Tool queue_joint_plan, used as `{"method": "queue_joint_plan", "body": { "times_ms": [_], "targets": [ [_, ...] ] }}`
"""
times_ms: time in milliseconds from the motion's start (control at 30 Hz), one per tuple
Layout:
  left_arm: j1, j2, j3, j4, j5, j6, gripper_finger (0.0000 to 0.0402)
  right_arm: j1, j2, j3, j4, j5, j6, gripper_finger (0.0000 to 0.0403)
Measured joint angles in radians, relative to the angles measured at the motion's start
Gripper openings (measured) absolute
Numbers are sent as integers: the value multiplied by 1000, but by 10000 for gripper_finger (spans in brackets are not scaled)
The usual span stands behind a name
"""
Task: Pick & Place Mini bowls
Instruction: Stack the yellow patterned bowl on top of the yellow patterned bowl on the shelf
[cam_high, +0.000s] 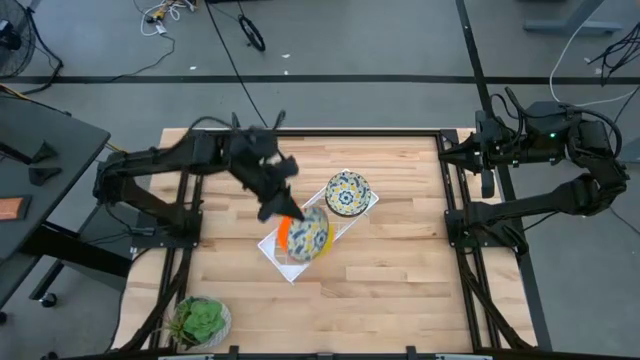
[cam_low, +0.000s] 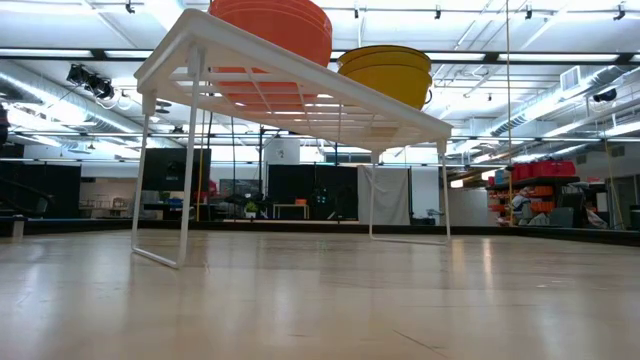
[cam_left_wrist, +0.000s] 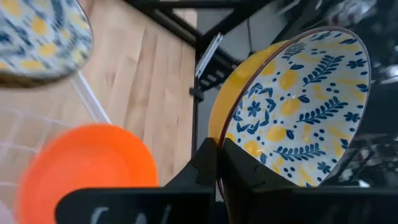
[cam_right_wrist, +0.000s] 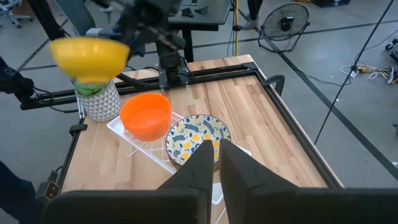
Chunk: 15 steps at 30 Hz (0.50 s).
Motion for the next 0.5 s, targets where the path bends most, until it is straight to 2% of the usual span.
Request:
{"method": "queue_joint_plan", "body": {
  "times_ms": [233,500],
  "targets": [
    [129,0,38,12,151,39,8,0,0,0,0,0,0,32],
    [216,18,156,10,189,45,8,0,0,0,0,0,0,32]
  ]
}}
